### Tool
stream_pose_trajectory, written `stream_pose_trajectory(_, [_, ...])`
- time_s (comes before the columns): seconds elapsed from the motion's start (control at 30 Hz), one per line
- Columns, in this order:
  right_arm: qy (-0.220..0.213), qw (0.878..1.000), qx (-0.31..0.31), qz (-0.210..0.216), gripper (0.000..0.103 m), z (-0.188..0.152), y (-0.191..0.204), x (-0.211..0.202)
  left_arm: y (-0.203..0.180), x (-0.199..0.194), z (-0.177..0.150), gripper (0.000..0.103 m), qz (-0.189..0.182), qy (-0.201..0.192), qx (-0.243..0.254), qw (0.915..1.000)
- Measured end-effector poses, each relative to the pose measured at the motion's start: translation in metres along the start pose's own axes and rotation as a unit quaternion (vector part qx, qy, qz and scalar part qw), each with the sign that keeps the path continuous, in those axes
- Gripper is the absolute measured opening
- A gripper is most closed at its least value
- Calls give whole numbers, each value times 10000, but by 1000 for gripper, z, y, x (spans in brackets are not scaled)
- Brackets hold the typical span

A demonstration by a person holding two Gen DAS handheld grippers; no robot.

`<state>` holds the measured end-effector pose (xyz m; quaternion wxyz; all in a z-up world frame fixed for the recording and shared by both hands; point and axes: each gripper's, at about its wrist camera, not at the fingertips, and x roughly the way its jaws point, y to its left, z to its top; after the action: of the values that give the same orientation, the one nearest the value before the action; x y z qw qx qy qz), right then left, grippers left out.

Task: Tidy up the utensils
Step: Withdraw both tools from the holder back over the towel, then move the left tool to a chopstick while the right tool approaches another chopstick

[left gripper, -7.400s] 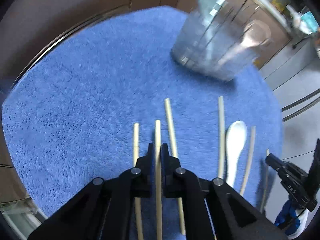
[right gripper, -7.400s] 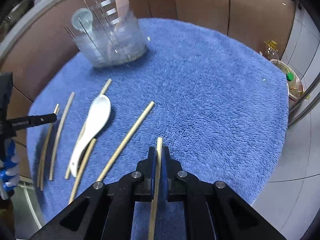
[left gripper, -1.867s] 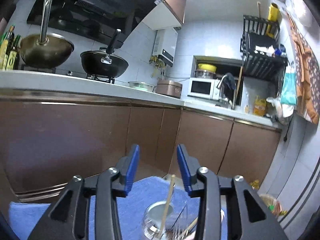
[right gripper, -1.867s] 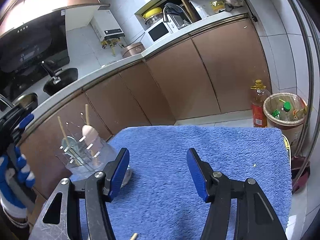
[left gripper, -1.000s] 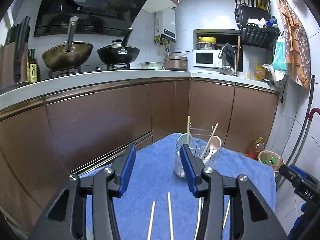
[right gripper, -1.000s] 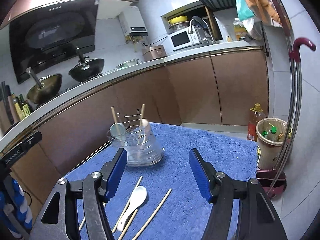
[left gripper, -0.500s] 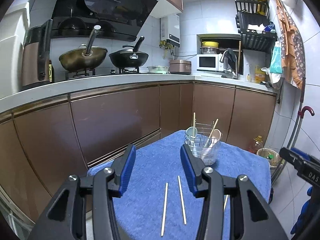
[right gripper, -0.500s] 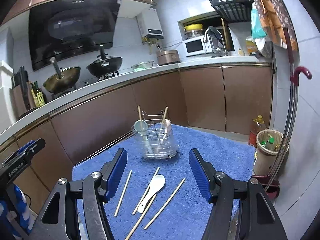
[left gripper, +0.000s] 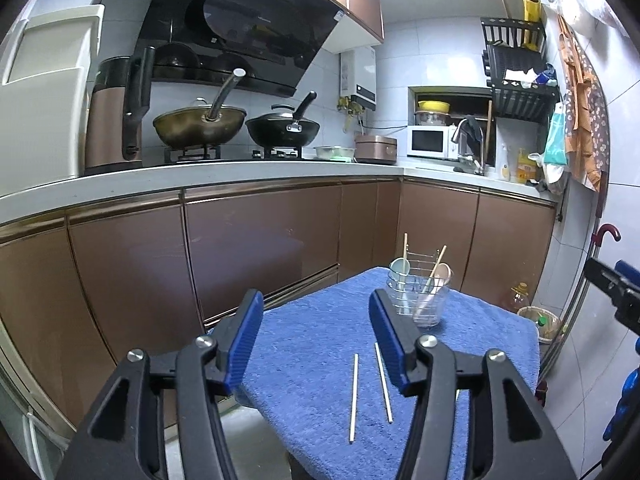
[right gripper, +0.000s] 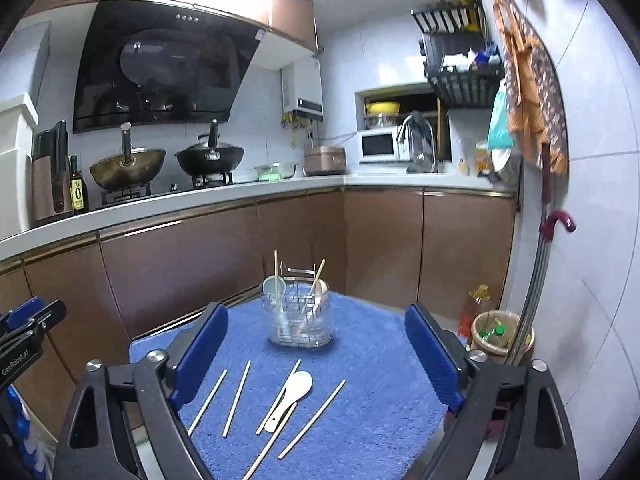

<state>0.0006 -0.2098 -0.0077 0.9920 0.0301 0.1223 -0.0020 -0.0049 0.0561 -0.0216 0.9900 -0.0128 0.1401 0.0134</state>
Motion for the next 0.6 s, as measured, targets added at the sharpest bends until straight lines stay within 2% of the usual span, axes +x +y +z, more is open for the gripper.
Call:
stream_pose_trajectory(0.07, [-114, 9999, -43, -99, 103, 0, 3, -5, 2, -1, -1, 54, 9, 19, -12, 10000])
stream_pose_trajectory(0.17, [-236, 9996, -106, -138, 103, -1, 9, -10, 4, 3, -3, 54, -58, 90, -58, 9999])
stream_pose_trajectory(0.33, [101, 9999, -91, 56, 103, -4, 8, 2, 9, 27, -8, 54, -516, 585, -284, 9965])
stream_pose_trajectory(0.43, [625, 9978, 199, 99, 103, -11, -7, 26, 9, 53, -14, 54, -860, 1055, -482, 9895])
stream_pose_trajectory(0.5, [1034, 9939, 355, 127, 103, -20, -17, 46, 8, 74, -20, 53, -1114, 1408, -594, 9820])
stream_pose_trajectory(0.57, [1462, 9880, 465, 189, 103, -32, -24, 69, 4, 98, -27, 53, -1418, 1790, -721, 9709])
stream_pose_trajectory(0.6, [1635, 9847, 544, 249, 99, -37, -28, 78, 2, 111, -31, 53, -1571, 2000, -793, 9639])
